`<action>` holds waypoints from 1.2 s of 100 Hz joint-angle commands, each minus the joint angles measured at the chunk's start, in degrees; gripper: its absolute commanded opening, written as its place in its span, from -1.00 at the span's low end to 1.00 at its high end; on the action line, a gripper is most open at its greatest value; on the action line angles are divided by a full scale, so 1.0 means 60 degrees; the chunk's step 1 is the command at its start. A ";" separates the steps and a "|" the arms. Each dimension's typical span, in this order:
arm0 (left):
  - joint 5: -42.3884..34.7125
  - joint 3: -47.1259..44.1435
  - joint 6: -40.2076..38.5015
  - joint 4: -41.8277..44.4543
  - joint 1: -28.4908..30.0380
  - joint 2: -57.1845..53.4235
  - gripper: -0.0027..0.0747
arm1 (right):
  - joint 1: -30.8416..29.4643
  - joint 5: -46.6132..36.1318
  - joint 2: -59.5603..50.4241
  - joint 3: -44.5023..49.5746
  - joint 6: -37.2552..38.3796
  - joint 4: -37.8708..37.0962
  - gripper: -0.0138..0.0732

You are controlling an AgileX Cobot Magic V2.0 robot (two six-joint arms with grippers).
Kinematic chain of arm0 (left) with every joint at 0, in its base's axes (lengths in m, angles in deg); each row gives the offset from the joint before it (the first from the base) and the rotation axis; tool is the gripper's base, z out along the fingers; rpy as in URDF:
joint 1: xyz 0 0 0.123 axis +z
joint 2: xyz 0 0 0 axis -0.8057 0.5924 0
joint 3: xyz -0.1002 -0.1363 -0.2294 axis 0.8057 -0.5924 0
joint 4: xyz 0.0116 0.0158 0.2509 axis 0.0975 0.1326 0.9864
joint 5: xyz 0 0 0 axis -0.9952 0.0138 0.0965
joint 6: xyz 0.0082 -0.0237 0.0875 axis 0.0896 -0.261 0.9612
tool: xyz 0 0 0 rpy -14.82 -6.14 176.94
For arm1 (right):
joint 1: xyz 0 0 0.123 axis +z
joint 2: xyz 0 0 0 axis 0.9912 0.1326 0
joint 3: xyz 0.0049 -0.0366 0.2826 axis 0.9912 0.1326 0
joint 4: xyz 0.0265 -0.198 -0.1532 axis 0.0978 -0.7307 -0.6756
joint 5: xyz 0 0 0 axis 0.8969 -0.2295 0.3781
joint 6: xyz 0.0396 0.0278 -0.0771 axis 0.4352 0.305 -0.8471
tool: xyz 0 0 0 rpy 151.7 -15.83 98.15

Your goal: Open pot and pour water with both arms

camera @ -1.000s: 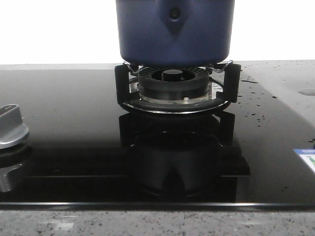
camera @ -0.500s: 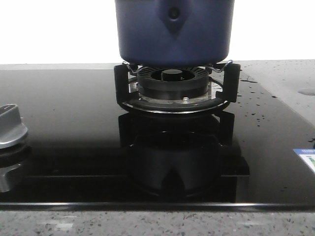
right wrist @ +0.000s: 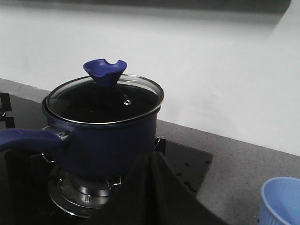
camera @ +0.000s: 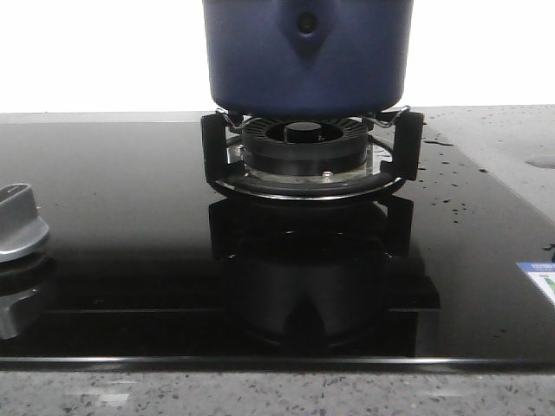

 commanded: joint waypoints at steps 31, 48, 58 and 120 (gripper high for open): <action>-0.0407 -0.0428 -0.0092 -0.0070 0.0029 -0.0312 -0.98 | -0.1232 0.0078 0.0006 0.1103 -0.3278 0.3207 -0.85; -0.0407 -0.0428 -0.0092 -0.0070 0.0029 -0.0312 -0.98 | -0.3174 -0.2365 -0.0448 0.2726 -0.6130 0.5633 -0.85; -0.0407 -0.0428 -0.0092 -0.0070 0.0029 -0.0312 -0.98 | -0.3877 -0.2762 -0.1190 0.3578 -0.6411 0.6423 -0.85; -0.0407 -0.0428 -0.0092 -0.0070 0.0029 -0.0312 -0.98 | -0.5027 0.1319 -0.3951 0.4355 -0.7200 0.8260 -0.85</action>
